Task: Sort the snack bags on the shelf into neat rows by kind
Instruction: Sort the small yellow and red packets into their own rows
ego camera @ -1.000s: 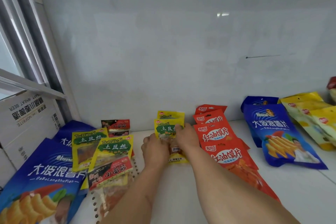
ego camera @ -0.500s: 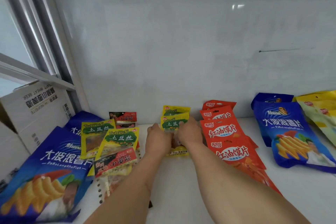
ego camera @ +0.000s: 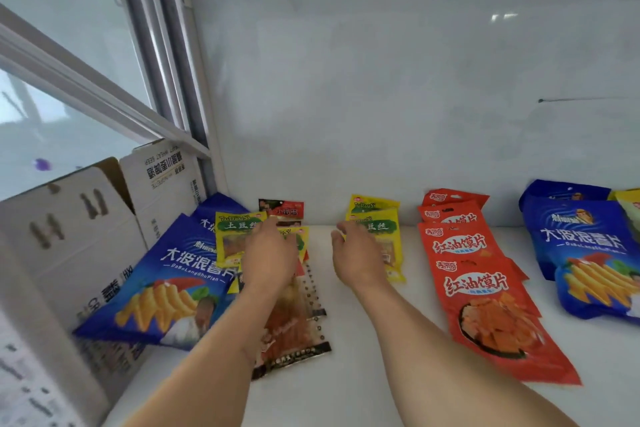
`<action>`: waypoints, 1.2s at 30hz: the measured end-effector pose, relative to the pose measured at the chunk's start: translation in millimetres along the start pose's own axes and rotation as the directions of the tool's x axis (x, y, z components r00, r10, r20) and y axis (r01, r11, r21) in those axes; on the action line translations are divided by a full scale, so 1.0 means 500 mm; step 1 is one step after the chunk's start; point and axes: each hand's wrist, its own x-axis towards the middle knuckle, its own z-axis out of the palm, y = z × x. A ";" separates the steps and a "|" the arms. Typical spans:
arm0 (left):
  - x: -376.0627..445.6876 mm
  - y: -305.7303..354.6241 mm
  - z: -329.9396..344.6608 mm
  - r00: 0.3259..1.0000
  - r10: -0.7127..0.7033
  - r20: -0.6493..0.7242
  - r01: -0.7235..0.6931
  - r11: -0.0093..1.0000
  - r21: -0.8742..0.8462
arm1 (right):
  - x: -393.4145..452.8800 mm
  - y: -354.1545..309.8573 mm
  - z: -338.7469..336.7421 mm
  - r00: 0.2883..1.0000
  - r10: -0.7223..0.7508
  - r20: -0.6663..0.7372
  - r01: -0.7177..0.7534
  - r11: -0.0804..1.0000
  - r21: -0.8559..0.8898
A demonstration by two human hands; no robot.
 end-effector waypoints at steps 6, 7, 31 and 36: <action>0.035 -0.094 -0.067 0.996 -0.082 0.028 0.069 0.943 0.324 | -0.017 -0.062 0.040 0.982 0.077 0.173 -0.093 0.992 0.081; 0.040 -0.106 -0.072 0.995 -0.093 0.023 0.079 0.935 0.345 | -0.018 -0.072 0.046 0.977 0.089 0.191 -0.104 0.992 0.071; 0.200 -0.109 -0.035 0.872 -0.406 0.272 0.373 0.913 0.166 | 0.086 -0.100 0.125 0.831 0.391 0.396 -0.446 0.893 0.053; 0.211 -0.114 -0.019 0.856 -0.390 0.338 0.483 0.837 -0.258 | 0.094 -0.096 0.125 0.846 0.362 0.391 -0.430 0.897 0.100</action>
